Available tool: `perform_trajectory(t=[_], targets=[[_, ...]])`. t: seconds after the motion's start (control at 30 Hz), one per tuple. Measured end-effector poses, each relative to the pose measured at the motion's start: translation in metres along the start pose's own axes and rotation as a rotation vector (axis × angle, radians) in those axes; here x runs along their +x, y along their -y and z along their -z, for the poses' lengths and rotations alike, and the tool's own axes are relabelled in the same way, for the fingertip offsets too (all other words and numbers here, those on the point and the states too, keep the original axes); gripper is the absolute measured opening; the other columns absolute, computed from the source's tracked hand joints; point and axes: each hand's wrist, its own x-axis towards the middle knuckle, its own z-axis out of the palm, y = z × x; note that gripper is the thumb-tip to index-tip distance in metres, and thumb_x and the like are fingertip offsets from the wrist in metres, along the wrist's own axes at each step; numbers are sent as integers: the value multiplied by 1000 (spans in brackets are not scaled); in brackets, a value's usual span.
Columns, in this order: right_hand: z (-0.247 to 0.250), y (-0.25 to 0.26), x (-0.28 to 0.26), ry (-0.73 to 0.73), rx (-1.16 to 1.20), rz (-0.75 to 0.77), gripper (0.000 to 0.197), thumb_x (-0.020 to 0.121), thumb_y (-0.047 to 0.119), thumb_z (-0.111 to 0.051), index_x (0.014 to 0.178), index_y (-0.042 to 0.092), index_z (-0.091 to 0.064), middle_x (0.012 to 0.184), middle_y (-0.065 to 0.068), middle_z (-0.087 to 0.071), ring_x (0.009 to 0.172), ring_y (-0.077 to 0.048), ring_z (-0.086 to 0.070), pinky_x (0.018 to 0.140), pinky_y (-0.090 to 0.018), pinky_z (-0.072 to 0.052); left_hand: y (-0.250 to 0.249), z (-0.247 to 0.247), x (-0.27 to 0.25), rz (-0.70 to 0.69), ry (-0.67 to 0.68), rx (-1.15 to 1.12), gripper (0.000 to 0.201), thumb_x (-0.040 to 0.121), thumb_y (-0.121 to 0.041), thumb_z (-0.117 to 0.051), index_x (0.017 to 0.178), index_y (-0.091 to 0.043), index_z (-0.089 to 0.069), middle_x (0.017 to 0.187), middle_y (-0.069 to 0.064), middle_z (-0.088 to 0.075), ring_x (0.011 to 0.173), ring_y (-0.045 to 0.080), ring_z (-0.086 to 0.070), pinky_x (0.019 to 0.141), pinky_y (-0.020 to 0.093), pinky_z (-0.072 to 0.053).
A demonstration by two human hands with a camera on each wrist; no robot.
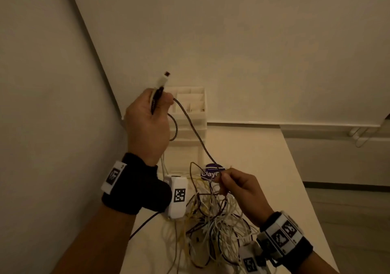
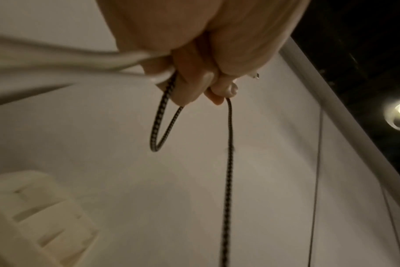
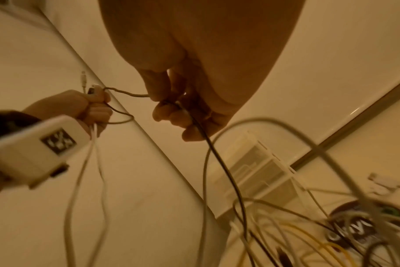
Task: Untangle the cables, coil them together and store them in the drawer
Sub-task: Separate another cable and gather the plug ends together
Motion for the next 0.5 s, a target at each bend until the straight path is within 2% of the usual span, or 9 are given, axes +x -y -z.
perform_trajectory(t=[0.07, 0.13, 0.17, 0.23, 0.3, 0.33, 0.4, 0.47, 0.5], targets=[[-1, -12, -2, -47, -40, -48, 31, 100, 14, -47, 77, 13, -67, 60, -3, -54, 60, -20, -52, 63, -36, -47, 3, 9, 1, 48, -45, -12, 13, 93, -19, -61, 81, -16, -64, 61, -11, -52, 55, 1, -43, 54, 18, -37], [-1, -17, -1, -119, -79, -93, 32, 100, 13, -48, 73, 15, -65, 57, 3, -54, 57, -15, -51, 59, -29, -44, 3, 12, -9, 47, 12, -10, 3, 92, -17, -64, 90, -17, -66, 67, -10, -58, 58, 2, -46, 56, 16, -40], [0, -17, 1, -135, -99, -99, 31, 100, 13, -48, 73, 12, -64, 56, 5, -55, 55, -12, -50, 59, -25, -42, 0, 12, -19, 36, 54, 4, 8, 91, -17, -65, 98, -18, -68, 73, -10, -62, 60, 4, -50, 58, 16, -43], [0, -6, 6, -99, -168, -76, 30, 99, 12, -50, 72, 10, -62, 55, 10, -57, 55, -5, -51, 60, -18, -41, -4, 7, -41, -8, 196, 32, 26, 89, -17, -68, 115, -19, -68, 85, -14, -68, 69, 7, -62, 62, 15, -49], [-2, 14, 13, -23, -244, -12, 31, 98, 12, -51, 69, 14, -62, 58, 12, -60, 57, 2, -53, 61, -13, -41, -3, -3, -60, -69, 395, 34, 35, 87, -13, -71, 121, -21, -67, 97, -18, -69, 81, -2, -67, 72, 11, -52], [-3, 25, 16, 8, -264, 16, 30, 98, 11, -52, 70, 14, -63, 60, 10, -62, 57, 2, -53, 61, -14, -41, 0, -9, -68, -82, 499, 47, 37, 87, -9, -70, 121, -22, -67, 101, -15, -71, 85, -4, -67, 76, 13, -52], [-2, 44, 22, 36, -240, 51, 29, 97, 7, -51, 73, 11, -67, 61, 8, -63, 56, 0, -51, 59, -18, -41, 8, -19, -76, -83, 654, 129, 34, 88, -6, -64, 117, -22, -69, 99, -5, -75, 85, 4, -68, 77, 21, -54], [2, 53, 26, 33, -177, 45, 28, 97, 7, -51, 75, 6, -68, 57, 3, -58, 53, -7, -47, 58, -27, -40, 18, -25, -77, -78, 673, 219, 19, 91, -9, -60, 102, -19, -70, 79, 0, -70, 69, 15, -62, 65, 33, -50], [3, 54, 27, 25, -138, 25, 27, 98, 9, -51, 78, 3, -69, 58, -6, -56, 54, -12, -46, 58, -32, -39, 21, -27, -76, -78, 650, 251, 11, 91, -11, -59, 94, -17, -69, 71, 1, -66, 62, 19, -58, 59, 36, -47]])
